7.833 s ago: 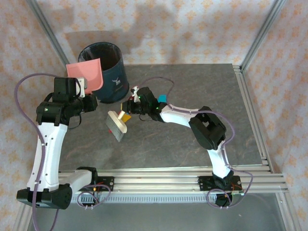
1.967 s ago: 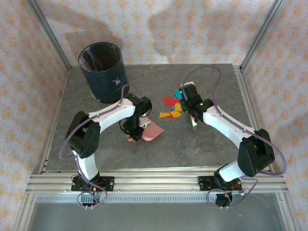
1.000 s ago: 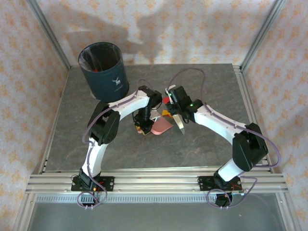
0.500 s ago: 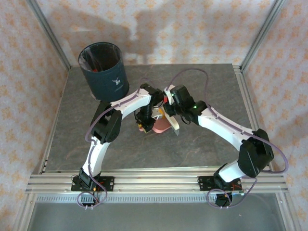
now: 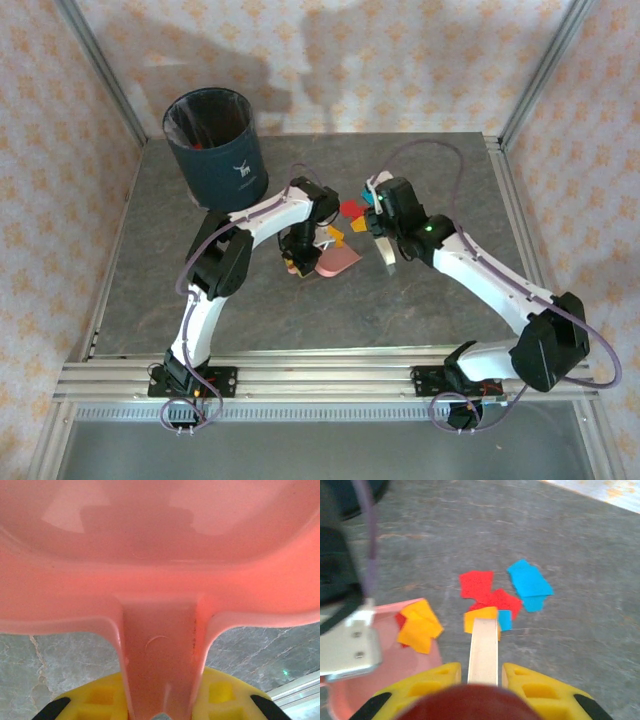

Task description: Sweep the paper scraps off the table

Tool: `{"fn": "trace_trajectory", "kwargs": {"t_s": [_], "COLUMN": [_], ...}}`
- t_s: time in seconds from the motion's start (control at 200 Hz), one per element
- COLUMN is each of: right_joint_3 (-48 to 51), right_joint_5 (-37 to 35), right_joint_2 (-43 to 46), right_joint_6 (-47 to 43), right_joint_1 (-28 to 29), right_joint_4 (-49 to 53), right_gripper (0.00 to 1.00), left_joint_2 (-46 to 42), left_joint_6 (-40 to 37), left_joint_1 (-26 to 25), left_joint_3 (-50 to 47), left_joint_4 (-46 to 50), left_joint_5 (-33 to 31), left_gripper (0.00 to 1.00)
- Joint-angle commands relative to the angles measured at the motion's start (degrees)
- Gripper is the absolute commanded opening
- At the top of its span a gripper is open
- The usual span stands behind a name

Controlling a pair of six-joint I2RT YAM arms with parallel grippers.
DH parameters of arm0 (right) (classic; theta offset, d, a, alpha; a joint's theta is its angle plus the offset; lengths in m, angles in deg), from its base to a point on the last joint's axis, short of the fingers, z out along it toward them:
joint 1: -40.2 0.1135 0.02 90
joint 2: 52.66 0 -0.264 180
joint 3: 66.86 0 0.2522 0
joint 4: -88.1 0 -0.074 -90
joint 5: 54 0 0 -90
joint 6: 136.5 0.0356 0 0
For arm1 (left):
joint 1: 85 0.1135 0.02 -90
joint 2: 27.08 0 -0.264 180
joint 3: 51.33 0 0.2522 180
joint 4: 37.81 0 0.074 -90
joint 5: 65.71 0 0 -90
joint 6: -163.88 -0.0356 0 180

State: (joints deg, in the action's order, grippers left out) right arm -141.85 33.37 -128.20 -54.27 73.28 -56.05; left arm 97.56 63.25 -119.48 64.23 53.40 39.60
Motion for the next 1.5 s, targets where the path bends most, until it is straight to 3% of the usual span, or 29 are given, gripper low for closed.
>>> {"fn": "trace_trajectory", "kwargs": {"t_s": [0.0,0.275,0.64,1.026,1.251,1.491], "right_joint_3": [1.5,0.5,-7.8,-15.3,-15.8,-15.4], "right_joint_5": [-5.1,-11.6,-12.0,2.5,11.8,15.7], "right_joint_2": [1.7,-4.0,-18.2,-26.9,-27.5,-26.5], "right_joint_6": [2.0,0.4,-6.4,-9.3,-11.8,-14.6], "right_joint_1": [-2.7,-8.5,-12.1,-12.2,-11.7,-9.4], "right_joint_4": [-6.1,-16.7,-22.7,-17.6,-13.7,-9.0], "right_gripper": [0.00,0.00,0.00,0.00,0.00,0.00], "left_joint_2": [-3.1,-2.6,-1.2,0.0,2.0,3.4], "left_joint_6": [2.4,2.5,0.8,0.1,0.0,0.5], "left_joint_1": [1.4,2.2,2.2,2.2,2.2,2.2], "left_joint_3": [-1.1,-0.8,-0.5,0.3,2.5,4.7], "left_joint_4": [-0.9,-0.9,0.2,0.3,1.2,1.3], "left_joint_5": [-3.2,-4.0,-1.7,-0.5,-0.1,-0.5], "left_gripper": [0.00,0.00,0.00,0.00,0.00,0.00]}}
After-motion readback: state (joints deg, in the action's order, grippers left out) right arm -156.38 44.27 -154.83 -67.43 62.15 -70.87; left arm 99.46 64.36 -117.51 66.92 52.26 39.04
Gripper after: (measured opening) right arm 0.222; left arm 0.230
